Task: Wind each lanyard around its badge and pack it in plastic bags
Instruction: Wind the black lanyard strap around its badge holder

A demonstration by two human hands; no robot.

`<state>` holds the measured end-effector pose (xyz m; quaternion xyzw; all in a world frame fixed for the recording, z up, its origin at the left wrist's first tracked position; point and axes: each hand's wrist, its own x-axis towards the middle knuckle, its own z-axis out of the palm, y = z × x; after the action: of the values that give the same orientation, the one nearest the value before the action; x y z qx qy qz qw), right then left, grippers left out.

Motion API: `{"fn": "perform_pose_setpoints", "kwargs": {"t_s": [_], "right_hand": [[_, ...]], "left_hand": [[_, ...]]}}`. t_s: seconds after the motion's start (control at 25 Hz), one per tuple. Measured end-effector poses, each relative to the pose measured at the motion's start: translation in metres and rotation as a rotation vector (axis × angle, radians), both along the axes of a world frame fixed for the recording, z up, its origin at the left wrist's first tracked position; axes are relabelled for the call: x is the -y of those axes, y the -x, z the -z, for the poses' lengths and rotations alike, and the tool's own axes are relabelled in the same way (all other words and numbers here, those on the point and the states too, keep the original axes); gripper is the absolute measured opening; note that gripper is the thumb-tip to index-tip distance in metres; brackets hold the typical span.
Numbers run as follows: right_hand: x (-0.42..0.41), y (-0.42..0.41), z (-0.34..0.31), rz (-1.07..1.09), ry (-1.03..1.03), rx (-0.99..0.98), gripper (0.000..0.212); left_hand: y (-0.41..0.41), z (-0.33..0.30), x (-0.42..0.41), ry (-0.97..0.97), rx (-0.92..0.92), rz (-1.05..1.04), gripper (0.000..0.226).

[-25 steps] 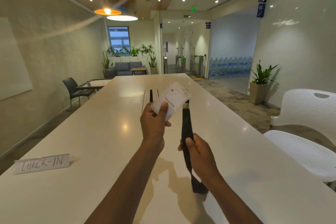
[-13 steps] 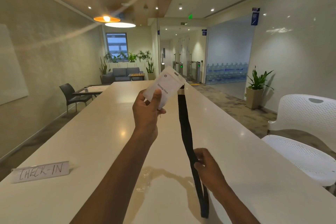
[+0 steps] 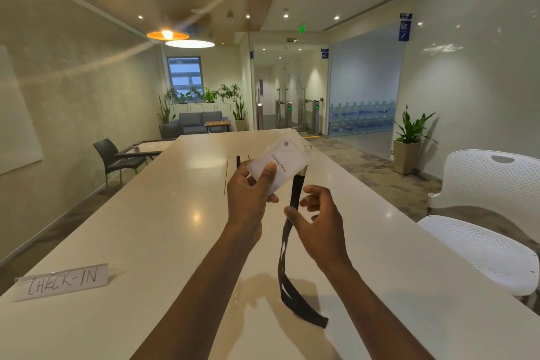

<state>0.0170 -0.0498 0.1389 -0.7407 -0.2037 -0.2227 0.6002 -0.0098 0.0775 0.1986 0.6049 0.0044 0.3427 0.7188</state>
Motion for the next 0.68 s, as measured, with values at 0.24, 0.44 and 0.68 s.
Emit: {"fn": "perform_pose_setpoints", "kwargs": {"t_s": [0.24,0.44,0.68], "right_hand": [[-0.0024,0.0019,0.0099,0.022,-0.027,0.015,0.021],[-0.0003,0.006,0.0084,-0.057,-0.139,-0.038,0.023],[0.0045,0.0059,0.0037,-0.022,-0.195,-0.011,0.017]], "left_hand": [[0.0026,0.0061,-0.0048,0.006,0.002,0.0,0.026],[0.0069,0.006,-0.0038,0.0,-0.008,0.002,0.055],[0.0092,0.0054,-0.0038,-0.004,-0.004,0.044,0.044]]}}
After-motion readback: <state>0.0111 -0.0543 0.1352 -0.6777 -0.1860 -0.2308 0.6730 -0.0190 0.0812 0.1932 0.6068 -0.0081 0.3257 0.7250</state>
